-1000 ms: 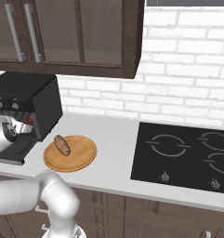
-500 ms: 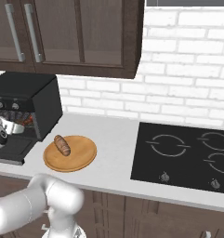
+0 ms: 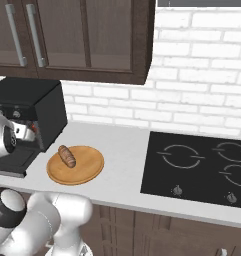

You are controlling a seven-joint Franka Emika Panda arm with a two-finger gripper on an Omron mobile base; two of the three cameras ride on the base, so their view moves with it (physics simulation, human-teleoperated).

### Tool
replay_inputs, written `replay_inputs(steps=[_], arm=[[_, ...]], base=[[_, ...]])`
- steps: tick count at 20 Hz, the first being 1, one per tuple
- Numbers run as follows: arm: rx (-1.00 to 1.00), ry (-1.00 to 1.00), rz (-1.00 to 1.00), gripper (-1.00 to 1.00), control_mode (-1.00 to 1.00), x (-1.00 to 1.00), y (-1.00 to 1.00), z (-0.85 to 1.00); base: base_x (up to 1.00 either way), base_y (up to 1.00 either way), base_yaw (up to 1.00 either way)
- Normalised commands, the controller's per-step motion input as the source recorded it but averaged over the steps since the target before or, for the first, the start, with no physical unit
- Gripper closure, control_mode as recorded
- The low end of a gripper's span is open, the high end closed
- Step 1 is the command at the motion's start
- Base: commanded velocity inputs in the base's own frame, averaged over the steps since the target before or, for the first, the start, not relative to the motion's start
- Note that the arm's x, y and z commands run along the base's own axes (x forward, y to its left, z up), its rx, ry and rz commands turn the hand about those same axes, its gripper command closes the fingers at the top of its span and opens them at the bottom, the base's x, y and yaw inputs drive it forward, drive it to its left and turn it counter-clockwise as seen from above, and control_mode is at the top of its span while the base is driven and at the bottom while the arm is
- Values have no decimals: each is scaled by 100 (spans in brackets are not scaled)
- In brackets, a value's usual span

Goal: Pick up the kebab skewer and baguette bread, and place them inside the toaster oven. Close the toaster oven door and start by setting the timer.

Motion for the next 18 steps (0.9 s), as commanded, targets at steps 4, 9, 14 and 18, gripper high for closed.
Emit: replay_inputs(steps=[4, 9, 14, 18], arm=[[-6, 33, 13, -100, -100, -35, -57, 0], [-1, 20, 14, -100, -100, -14, -74, 0], [0, 13, 2, -100, -100, -2, -88, -1], [0, 6, 0, -100, -100, 0, -77, -5]], base=[[0, 0, 0], [0, 0, 0], [0, 0, 0], [0, 0, 0]])
